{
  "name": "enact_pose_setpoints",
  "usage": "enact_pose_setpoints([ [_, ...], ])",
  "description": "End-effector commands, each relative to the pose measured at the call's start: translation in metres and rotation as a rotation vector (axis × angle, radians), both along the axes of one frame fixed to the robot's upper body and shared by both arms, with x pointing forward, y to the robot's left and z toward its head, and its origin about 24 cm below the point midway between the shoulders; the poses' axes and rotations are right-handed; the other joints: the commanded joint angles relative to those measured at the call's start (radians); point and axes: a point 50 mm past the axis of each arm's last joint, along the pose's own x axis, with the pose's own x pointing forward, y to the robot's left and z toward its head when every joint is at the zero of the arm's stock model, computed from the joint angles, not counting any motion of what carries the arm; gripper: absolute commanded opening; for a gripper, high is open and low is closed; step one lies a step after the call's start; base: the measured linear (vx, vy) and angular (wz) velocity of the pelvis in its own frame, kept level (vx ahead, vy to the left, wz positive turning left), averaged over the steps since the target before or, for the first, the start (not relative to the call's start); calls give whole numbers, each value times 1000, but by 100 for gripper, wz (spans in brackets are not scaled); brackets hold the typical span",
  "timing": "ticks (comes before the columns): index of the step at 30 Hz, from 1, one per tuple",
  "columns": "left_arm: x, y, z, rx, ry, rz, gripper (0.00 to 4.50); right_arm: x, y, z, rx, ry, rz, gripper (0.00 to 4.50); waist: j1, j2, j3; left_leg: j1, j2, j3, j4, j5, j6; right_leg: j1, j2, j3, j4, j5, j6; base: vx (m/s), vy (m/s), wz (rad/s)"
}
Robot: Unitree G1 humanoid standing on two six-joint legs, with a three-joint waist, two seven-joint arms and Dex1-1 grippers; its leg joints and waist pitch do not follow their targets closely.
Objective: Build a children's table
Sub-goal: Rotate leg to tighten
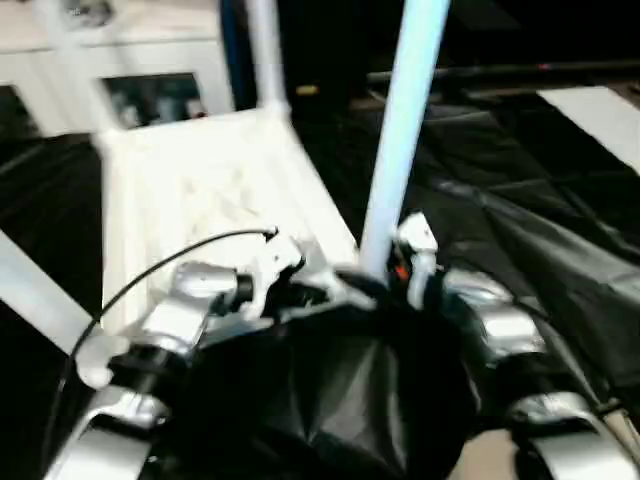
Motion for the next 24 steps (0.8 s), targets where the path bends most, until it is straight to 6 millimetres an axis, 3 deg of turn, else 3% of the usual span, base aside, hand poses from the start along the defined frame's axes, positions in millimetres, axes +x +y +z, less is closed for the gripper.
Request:
enact_pose_setpoints([
  [1,-5,-26,17,-99,-32,-142,0,-13,21,-7,0,55,155,371,1,-3,-63,30,94,-41,-76,-260,28,31,-95,58,-76,-225,-238,0,0,0],
  [7,-15,-16,15,-71,49,-234,0,-17,17,-7,-24,85,216,337,3,1,-65,28,92,-42,-75,-244,24,32,-96,58,-73,-209,-246,0,0,0],
  [8,-15,-16,15,-70,55,-240,0,-18,17,-7,-23,88,221,315,3,0,-65,29,92,-41,-76,-247,21,31,-94,58,-73,-209,-247,0,0,0],
  [15,-10,-18,15,-67,27,-194,0,-20,23,-12,-32,92,210,278,7,0,-65,29,92,-42,-75,-253,10,32,-97,59,-74,-212,-245,0,0,0],
  [21,7,-30,19,-81,-49,-45,0,-5,32,-16,-1,75,-36,267,0,-1,-61,34,88,-48,-77,-305,-19,29,-103,60,-88,-321,-218,0,0,0],
  [23,14,-36,21,-90,-89,27,0,1,37,-19,-7,80,-146,265,-12,2,-59,35,88,-50,-80,-325,-32,24,-100,61,-90,-343,-208,0,0,0],
  [24,19,-41,23,-95,-118,62,0,4,41,-21,-9,81,-207,264,-17,0,-60,32,86,-53,-81,-323,-38,29,-100,59,-90,-349,-201,0,0,0],
])
